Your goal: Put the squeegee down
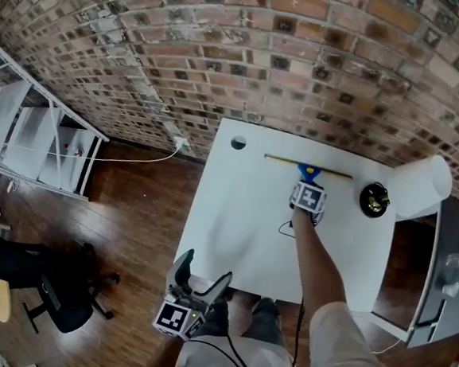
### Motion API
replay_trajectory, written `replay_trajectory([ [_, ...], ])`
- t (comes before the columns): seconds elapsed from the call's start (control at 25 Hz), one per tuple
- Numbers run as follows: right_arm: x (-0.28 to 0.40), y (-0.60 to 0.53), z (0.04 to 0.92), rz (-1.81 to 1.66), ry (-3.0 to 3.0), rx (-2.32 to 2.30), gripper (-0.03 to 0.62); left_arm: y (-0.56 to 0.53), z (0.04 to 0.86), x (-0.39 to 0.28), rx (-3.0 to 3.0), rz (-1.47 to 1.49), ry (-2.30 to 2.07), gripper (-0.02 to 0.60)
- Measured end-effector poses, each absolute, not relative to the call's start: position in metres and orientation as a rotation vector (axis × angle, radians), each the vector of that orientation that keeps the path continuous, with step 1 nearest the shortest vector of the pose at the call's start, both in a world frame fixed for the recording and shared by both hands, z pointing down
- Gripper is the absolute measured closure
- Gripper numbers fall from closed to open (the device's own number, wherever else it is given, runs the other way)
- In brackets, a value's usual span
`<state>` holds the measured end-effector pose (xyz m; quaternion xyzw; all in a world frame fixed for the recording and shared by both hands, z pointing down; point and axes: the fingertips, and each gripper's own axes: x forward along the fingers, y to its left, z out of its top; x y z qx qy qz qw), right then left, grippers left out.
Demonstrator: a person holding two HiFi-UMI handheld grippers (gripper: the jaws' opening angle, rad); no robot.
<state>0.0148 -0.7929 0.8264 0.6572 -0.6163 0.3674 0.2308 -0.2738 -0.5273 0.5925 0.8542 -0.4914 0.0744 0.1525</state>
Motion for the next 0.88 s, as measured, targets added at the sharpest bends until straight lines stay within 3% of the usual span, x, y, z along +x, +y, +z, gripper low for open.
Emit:
replay_trajectory([
  [0.12,0.029,-0.778,0.833,1.007,-1.587,1.78,0.377,-0.527,0.592,-0.274,2.436,0.204,-1.407,0.16],
  [0.2,0.036,-0.767,0.826,1.015,-1.546,1.795,0.281,-0.531,0.585,-0.27,2.443,0.19,-1.397,0.16],
  [0.36,0.029,-0.765,0.772,0.892,-1.837,1.846,0.209,-0.539,0.576,-0.269,2.514,0.168,-1.397,0.16],
  [0.6,0.02,-0.704,0.623,0.55,-2.256,1.918,0.209,-0.554,0.538,-0.257,2.604,0.135,-1.367,0.158],
  [0.88,0.006,-0.597,0.52,0.331,-2.499,1.968,0.21,-0.561,0.516,-0.278,2.701,0.108,-1.449,0.16],
])
